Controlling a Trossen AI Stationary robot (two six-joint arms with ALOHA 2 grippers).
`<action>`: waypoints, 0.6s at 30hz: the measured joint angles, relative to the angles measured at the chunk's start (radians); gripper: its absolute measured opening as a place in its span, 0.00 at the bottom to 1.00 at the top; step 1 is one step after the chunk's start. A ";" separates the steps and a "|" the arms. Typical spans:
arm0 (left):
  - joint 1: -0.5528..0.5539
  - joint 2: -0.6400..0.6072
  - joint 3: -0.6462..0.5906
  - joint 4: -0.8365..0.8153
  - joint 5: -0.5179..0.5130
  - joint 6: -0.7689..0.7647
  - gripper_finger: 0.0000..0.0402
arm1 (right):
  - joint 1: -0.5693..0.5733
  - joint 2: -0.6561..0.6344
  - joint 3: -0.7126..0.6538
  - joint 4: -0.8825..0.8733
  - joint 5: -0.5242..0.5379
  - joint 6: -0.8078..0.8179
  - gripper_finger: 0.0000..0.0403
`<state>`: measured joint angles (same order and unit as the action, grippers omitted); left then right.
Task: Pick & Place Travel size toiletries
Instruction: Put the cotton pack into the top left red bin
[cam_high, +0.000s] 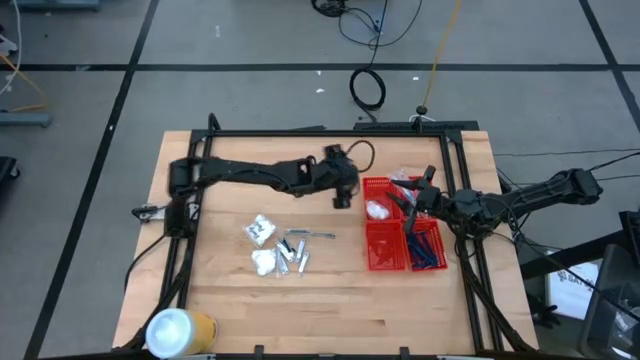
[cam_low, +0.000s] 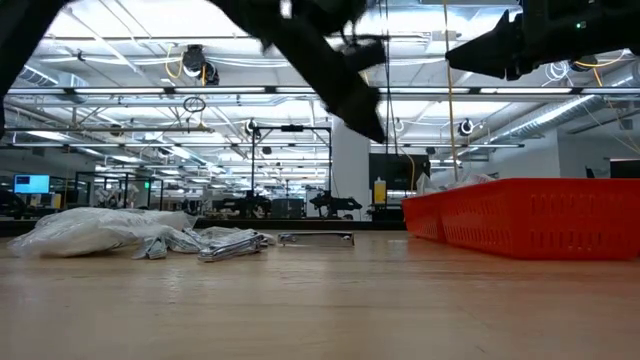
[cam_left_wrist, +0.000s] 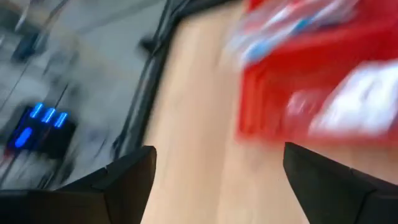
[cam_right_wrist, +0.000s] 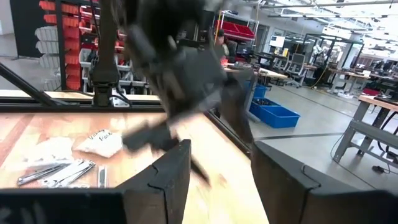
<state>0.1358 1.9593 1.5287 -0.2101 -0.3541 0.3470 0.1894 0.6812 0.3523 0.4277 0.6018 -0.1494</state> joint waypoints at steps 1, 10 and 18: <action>-0.001 -0.036 0.001 -0.088 -0.025 -0.036 0.86 | 0.000 0.000 0.000 0.002 0.000 -0.002 0.39; -0.019 -0.281 -0.217 -0.564 0.107 -0.471 0.87 | -0.003 0.000 0.000 0.007 0.000 -0.051 0.39; -0.103 -0.455 -0.594 -0.496 0.111 -0.881 0.87 | -0.015 0.000 0.000 0.006 0.000 -0.058 0.39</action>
<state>0.0324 1.5045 0.9342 -0.7058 -0.2436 -0.5343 0.1749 0.6807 0.3523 0.4333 0.6014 -0.2071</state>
